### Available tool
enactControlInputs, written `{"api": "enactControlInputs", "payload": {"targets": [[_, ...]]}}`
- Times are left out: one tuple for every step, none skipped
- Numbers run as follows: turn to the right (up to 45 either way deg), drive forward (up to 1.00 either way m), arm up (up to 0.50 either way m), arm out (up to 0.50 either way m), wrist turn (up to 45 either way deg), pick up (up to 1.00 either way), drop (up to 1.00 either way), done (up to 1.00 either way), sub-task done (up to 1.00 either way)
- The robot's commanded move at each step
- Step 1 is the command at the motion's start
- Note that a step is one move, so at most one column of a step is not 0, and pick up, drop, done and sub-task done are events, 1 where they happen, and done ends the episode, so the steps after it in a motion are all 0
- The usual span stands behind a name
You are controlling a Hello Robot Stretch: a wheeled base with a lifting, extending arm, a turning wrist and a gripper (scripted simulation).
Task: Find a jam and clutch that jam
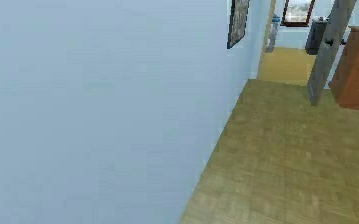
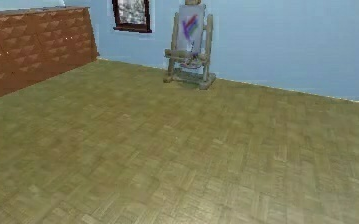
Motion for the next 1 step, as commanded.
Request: {"api": "enactControlInputs", "payload": {"targets": [[27.0,0.00,0.00,0.00,0.0,0.00,0.00,0.00,0.00]]}}
